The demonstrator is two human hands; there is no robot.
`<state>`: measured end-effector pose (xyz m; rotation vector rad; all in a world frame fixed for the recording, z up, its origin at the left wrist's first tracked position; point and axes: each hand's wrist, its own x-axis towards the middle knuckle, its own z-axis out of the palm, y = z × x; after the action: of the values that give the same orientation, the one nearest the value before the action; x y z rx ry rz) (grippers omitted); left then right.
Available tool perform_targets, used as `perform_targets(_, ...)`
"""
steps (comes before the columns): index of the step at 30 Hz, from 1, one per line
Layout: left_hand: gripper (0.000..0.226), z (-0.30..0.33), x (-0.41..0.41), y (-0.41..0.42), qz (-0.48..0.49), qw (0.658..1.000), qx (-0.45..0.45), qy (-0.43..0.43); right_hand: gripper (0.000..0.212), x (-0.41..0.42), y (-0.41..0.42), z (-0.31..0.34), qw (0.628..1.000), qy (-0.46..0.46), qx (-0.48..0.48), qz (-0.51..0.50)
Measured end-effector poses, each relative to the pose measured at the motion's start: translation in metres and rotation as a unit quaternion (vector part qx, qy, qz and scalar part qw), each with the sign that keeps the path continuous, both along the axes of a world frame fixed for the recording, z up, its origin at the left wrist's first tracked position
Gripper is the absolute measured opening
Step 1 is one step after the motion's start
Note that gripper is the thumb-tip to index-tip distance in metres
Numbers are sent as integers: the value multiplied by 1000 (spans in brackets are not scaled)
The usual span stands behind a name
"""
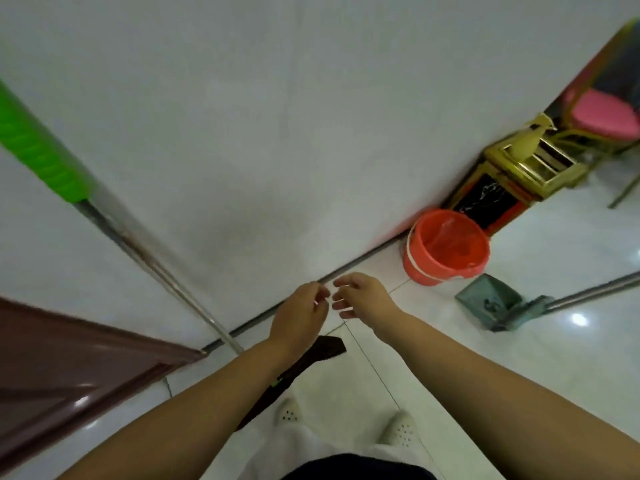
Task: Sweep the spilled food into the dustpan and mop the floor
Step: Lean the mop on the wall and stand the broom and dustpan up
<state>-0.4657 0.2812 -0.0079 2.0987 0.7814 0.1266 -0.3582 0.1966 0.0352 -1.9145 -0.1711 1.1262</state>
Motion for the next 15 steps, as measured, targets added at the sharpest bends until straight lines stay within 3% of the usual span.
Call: perform_targets(15, 11, 16, 256, -291, -225, 974, 0, -19, 18, 190, -329, 7, 976, -44, 1, -214)
